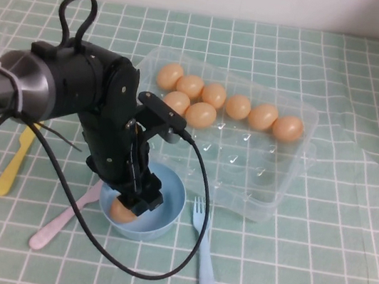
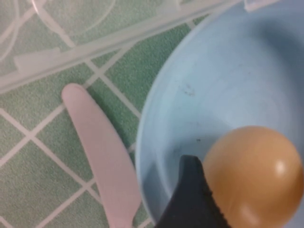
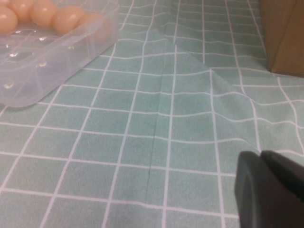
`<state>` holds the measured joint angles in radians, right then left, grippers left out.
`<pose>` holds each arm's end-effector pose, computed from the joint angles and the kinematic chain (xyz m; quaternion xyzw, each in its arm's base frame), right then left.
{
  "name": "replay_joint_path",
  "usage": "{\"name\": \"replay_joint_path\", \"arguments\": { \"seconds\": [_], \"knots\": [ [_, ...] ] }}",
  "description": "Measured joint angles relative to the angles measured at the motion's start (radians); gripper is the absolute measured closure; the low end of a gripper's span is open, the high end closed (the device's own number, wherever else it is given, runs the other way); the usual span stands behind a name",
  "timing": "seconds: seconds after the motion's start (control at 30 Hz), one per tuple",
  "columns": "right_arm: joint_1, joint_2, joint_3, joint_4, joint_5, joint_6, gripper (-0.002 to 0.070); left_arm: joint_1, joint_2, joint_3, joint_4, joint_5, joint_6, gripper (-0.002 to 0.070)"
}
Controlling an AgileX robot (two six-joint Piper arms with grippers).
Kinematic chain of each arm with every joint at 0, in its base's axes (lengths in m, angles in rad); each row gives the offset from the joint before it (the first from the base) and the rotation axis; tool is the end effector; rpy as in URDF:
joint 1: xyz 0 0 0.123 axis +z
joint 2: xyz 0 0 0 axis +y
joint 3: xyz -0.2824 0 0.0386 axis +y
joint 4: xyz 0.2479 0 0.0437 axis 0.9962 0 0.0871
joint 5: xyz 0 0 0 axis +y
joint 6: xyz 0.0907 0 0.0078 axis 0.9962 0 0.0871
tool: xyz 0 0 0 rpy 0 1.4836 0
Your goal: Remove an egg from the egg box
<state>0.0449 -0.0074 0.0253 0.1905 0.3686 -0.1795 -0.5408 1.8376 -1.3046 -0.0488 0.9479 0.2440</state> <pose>0.0525 0.0086 0.1724 -0.0390 0.8017 0.0403 0.5951 0.3096 -0.1902 0.2074 0.3693 0.9249 -0.0338 0.0843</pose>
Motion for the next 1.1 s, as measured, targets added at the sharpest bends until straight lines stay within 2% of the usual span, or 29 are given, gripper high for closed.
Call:
{"name": "replay_joint_path", "arguments": {
  "seconds": [0.23,0.3,0.37,0.43,0.5,0.63,0.87,1.1],
  "knots": [
    [0.0,0.0,0.0,0.0,0.0,0.0,0.0694,-0.05,-0.131,0.0,0.011,0.0,-0.018,0.0265],
    [0.0,0.0,0.0,0.0,0.0,0.0,0.0694,-0.066,-0.189,0.0,0.011,0.009,-0.021,0.0342],
    [0.0,0.0,0.0,0.0,0.0,0.0,0.0694,-0.076,-0.25,0.005,0.011,0.016,-0.022,0.0483],
    [0.0,0.0,0.0,0.0,0.0,0.0,0.0694,-0.079,-0.323,0.034,0.011,-0.005,-0.022,0.0593],
    [0.0,0.0,0.0,0.0,0.0,0.0,0.0694,-0.079,-0.395,0.081,0.013,-0.052,-0.028,0.0636],
    [0.0,0.0,0.0,0.0,0.0,0.0,0.0694,-0.079,-0.574,0.218,0.014,-0.183,-0.04,0.0664],
    [0.0,0.0,0.0,0.0,0.0,0.0,0.0694,-0.079,-0.919,0.513,0.014,-0.438,-0.103,0.0671],
    [0.0,0.0,0.0,0.0,0.0,0.0,0.0694,-0.079,-1.186,0.741,0.018,-0.53,-0.149,0.0673]
  ]
}}
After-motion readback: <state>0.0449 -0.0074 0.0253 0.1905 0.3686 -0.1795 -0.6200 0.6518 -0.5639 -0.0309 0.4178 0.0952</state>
